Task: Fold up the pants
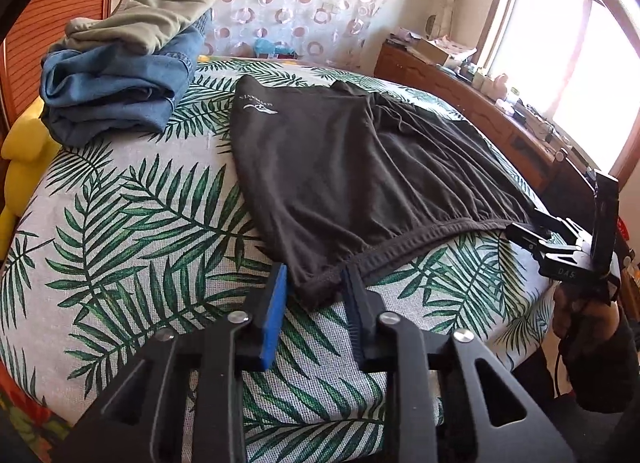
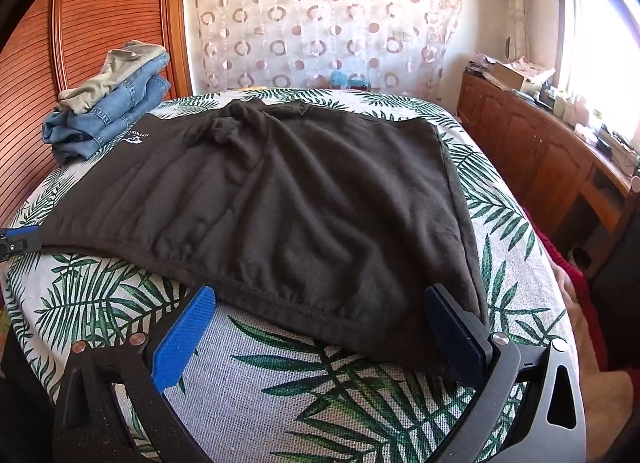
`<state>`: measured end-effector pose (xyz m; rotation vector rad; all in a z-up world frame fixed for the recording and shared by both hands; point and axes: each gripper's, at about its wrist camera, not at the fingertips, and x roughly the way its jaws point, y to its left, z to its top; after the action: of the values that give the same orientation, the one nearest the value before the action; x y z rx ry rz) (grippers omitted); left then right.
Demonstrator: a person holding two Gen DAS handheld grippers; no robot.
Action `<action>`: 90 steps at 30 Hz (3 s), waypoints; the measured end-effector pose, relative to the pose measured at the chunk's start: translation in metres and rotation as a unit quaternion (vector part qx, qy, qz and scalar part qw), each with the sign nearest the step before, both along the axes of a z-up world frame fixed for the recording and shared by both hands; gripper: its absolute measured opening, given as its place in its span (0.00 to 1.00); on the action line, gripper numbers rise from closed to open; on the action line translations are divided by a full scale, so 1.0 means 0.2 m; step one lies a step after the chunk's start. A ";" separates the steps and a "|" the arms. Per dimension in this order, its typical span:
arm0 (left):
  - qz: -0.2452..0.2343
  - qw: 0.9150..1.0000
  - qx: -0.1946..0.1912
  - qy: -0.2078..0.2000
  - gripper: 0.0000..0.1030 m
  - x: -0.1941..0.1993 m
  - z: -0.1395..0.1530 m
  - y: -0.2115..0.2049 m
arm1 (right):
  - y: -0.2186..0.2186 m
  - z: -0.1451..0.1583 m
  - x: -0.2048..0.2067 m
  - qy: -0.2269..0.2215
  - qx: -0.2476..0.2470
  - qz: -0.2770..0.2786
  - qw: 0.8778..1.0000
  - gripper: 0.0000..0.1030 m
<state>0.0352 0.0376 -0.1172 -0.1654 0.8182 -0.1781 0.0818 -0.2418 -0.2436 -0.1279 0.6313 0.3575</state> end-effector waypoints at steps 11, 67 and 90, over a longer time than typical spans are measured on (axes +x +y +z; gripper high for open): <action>-0.023 1.000 0.013 -0.018 0.06 0.03 0.05 -0.01 | 0.01 0.01 0.02 0.001 -0.003 0.004 1.000 1.00; -0.083 0.993 0.056 -0.059 0.81 0.50 0.25 -0.47 | -0.24 0.07 0.08 0.013 0.047 -0.013 0.999 0.79; -0.057 0.996 0.067 0.003 0.81 0.52 0.02 -0.36 | 0.00 0.18 0.32 -0.005 0.043 0.043 0.998 0.54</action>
<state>0.1392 -0.0351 -0.1131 0.0079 0.8429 -0.2287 0.1461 -0.2409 -0.2085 -0.0747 0.6006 0.4658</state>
